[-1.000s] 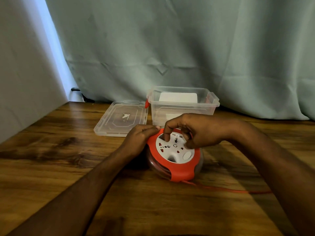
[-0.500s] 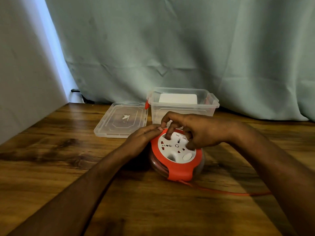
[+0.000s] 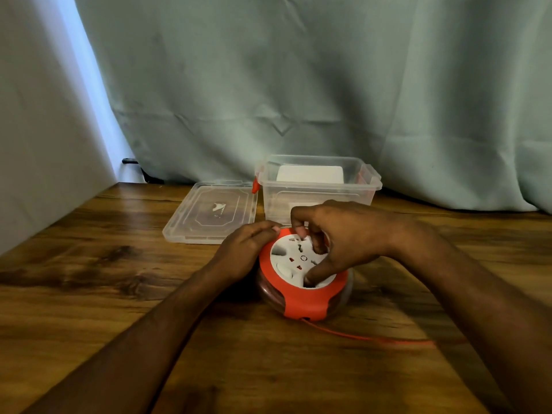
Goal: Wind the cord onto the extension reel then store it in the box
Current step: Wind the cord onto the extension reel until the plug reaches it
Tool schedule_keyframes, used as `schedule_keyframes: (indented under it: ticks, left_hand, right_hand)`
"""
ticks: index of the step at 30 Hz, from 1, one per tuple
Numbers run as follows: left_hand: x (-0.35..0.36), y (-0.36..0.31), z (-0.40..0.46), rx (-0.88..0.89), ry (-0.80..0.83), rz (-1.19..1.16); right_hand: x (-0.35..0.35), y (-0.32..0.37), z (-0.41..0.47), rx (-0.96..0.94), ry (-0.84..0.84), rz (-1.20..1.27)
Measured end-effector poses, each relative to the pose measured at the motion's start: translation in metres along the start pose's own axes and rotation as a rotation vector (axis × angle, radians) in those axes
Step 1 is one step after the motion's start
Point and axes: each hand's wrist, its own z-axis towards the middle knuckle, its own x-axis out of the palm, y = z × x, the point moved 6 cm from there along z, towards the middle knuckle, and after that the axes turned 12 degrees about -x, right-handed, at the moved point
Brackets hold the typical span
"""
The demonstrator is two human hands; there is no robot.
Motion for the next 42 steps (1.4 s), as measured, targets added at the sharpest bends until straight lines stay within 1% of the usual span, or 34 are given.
schedule_keyframes:
  ticks: [3, 7, 10, 12, 14, 16, 21, 24, 26, 31, 39, 42]
  left_hand:
    - [0.000, 0.001, 0.001, 0.007, 0.021, -0.003]
    - [0.002, 0.001, 0.002, 0.028, 0.042, 0.035]
    - [0.000, 0.002, 0.003, 0.014, 0.039, 0.004]
    - [0.000, 0.001, 0.002, 0.026, 0.050, 0.003]
    - [0.000, 0.000, 0.001, 0.025, 0.055, -0.009]
    - [0.000, 0.000, 0.002, 0.017, 0.058, -0.017]
    - [0.001, 0.000, 0.003, 0.013, 0.067, -0.038]
    - [0.001, 0.001, 0.003, 0.009, 0.067, -0.049]
    - [0.002, 0.001, 0.003, 0.009, 0.070, -0.051]
    - [0.001, 0.003, 0.003, -0.007, 0.056, -0.069]
    - [-0.002, 0.004, 0.004, -0.025, 0.004, -0.082]
    - [-0.003, 0.005, 0.004, -0.039, -0.008, -0.103]
  right_hand:
    - [0.001, 0.002, 0.001, 0.021, 0.016, -0.046]
    - [0.004, 0.001, 0.004, 0.019, 0.015, -0.029]
    - [-0.005, -0.005, 0.004, -0.043, -0.087, 0.084]
    - [-0.009, -0.005, 0.002, -0.105, -0.115, 0.185]
    - [-0.007, -0.003, 0.001, -0.125, -0.076, 0.249]
    - [-0.001, -0.003, 0.001, -0.128, -0.026, 0.245]
    - [0.002, -0.007, 0.004, -0.157, -0.007, 0.320]
    - [0.007, -0.009, 0.003, -0.104, 0.048, 0.251]
    - [0.009, -0.010, 0.004, -0.070, 0.054, 0.229]
    - [0.005, -0.008, 0.001, -0.037, 0.036, 0.242]
    - [0.003, -0.003, 0.001, 0.007, 0.012, 0.087]
    - [0.002, -0.003, 0.001, 0.017, -0.023, 0.027]
